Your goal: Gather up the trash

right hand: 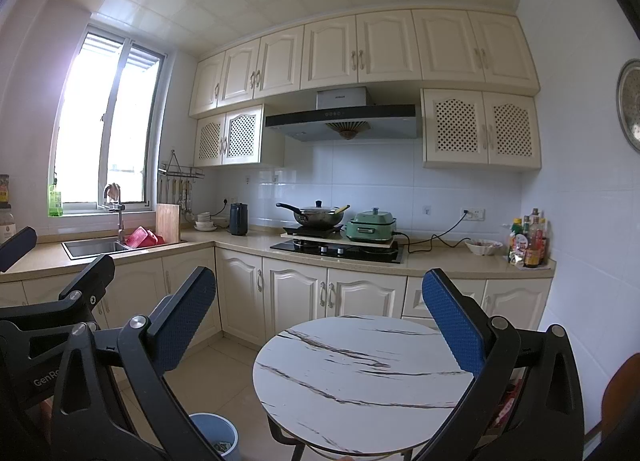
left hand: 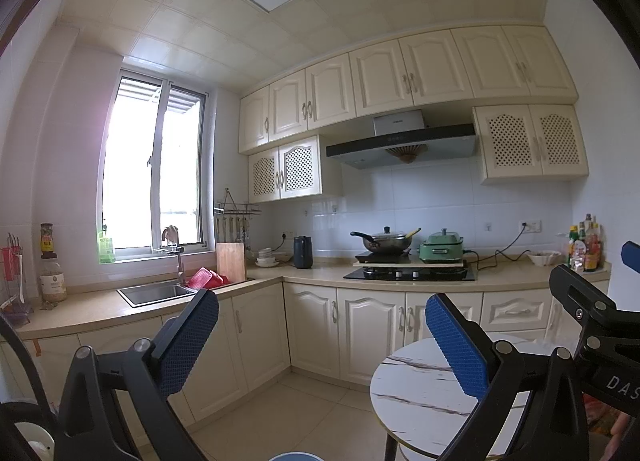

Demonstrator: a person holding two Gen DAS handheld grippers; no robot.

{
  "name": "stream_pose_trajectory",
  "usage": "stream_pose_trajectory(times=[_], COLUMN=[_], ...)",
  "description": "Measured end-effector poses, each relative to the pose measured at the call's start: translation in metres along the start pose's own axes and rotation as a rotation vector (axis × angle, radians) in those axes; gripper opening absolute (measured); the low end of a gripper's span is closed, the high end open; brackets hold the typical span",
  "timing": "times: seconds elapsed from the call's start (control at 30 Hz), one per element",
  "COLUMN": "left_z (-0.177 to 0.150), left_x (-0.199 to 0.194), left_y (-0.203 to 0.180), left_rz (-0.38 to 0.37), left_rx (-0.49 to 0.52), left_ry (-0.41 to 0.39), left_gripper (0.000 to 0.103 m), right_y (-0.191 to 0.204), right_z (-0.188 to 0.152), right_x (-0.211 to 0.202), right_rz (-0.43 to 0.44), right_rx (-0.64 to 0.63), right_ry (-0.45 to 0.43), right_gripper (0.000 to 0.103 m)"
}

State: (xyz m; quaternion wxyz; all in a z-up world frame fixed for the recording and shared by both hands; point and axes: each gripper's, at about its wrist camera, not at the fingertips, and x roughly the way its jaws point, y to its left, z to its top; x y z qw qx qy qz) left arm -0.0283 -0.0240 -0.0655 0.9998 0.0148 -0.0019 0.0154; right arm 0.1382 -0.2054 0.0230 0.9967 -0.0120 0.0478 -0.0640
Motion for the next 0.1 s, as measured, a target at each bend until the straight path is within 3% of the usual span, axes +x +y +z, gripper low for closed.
stream_pose_trajectory(times=[0.1], left_z=[0.0001], left_x=[-0.0009], left_y=[-0.0003], left_rz=[0.001], left_rx=[0.001], left_ry=[-0.001], left_gripper=[0.103], right_y=[0.0009], right_z=[-0.0005], right_x=[0.0001], right_rz=[0.000], right_rx=[0.001], right_ry=[0.000], right_gripper=[0.103])
